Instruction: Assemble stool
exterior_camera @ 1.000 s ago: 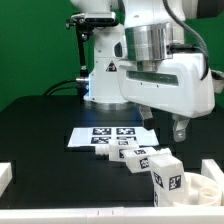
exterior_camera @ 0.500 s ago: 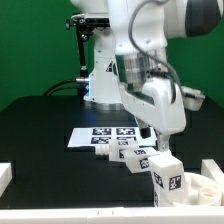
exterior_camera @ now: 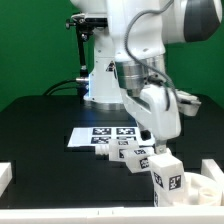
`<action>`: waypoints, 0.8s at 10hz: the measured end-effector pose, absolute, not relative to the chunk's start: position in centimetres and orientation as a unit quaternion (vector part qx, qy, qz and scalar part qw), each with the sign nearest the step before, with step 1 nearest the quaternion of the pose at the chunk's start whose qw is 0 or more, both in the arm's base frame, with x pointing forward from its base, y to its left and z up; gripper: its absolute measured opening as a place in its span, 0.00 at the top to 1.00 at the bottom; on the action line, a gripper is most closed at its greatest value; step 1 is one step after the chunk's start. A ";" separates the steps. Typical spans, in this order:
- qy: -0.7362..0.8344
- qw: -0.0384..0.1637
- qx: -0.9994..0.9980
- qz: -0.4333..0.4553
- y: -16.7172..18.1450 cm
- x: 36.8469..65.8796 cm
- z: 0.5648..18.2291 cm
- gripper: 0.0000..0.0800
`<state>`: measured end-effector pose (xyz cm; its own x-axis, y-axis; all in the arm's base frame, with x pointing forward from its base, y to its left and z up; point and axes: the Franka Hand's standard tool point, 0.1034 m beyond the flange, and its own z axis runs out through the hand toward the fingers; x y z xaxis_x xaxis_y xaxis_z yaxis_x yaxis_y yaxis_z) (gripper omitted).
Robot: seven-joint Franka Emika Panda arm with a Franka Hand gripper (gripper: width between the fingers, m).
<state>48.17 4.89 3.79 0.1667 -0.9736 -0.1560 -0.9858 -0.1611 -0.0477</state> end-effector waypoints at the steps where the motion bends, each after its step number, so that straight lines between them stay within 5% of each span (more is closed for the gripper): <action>1: 0.652 0.065 -0.754 0.046 4.7 47.5 2.9 0.19; 4: 0.651 0.063 -0.754 0.056 5.2 48.1 2.3 0.19; 5: 0.651 0.062 -0.754 0.056 5.2 48.0 2.2 0.34; 6: 0.651 0.062 -0.754 0.056 5.2 48.0 2.2 0.34; 7: 0.651 0.062 -0.754 0.056 5.2 48.0 2.2 0.56; 8: 0.643 0.061 -0.761 0.058 5.7 48.1 2.4 0.59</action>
Offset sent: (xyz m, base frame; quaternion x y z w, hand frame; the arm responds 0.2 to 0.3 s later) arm 0.0000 0.0000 0.0000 0.0000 0.0000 0.0000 1.0000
